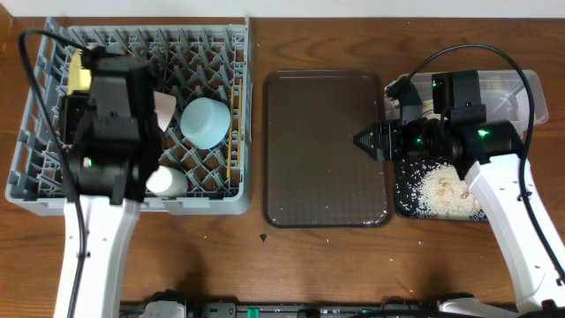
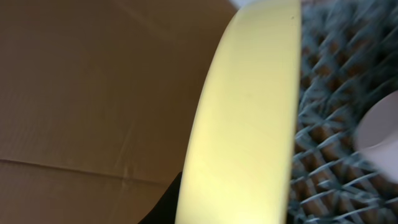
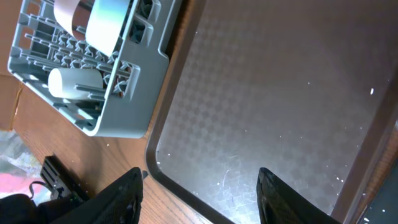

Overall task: Sort waste into correct bins and load items into the dishwasher
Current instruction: 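Carry the yellow plate with the left gripper and stand it in the rack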

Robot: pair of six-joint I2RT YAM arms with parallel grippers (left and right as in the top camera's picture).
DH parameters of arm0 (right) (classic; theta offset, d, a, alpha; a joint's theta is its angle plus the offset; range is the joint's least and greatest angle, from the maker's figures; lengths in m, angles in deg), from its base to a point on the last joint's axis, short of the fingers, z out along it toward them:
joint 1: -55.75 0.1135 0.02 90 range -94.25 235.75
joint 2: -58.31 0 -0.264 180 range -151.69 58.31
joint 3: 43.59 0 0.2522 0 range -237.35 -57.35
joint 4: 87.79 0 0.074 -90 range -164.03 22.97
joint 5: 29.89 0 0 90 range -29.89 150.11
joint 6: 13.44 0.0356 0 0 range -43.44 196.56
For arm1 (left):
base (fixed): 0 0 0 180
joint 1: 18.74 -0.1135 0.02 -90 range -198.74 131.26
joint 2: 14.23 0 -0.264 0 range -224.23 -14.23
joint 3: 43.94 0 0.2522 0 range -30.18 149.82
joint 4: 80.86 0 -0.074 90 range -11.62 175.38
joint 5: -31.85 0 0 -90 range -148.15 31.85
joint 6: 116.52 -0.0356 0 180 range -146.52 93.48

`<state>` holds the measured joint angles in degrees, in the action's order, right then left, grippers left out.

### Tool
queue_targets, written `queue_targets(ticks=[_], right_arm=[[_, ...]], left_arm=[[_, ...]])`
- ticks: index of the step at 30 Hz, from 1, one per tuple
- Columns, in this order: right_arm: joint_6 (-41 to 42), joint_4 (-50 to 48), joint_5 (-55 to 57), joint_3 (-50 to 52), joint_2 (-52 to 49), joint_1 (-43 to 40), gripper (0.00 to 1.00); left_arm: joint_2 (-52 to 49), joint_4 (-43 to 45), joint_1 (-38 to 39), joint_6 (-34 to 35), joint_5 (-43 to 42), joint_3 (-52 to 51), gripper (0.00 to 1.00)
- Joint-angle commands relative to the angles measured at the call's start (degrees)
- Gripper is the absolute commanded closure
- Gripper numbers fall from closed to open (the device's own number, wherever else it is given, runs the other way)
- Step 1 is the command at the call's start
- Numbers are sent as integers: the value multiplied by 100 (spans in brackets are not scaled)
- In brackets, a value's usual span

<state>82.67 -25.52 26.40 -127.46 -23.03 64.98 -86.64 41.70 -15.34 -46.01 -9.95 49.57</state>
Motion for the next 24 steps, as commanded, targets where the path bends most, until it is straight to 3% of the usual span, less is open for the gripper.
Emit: queue_targets(ticks=[1, 8, 14, 20, 24], right_arm=[[72, 57, 81, -28, 85, -17, 43], [74, 59, 98, -28, 85, -17, 43], [74, 85, 98, -28, 85, -17, 43], [105, 85, 214, -28, 83, -17, 42], [162, 87, 221, -28, 81, -17, 42]], left_arm=[[-468, 26, -352, -317, -411, 31, 92], [-1467, 389, -501, -1095, -957, 31, 92], [-2059, 533, -516, -1088, -1141, 31, 85], [-2345, 654, -603, -225, -1209, 31, 84], [-2345, 621, -734, 149, -1773, 31, 83]])
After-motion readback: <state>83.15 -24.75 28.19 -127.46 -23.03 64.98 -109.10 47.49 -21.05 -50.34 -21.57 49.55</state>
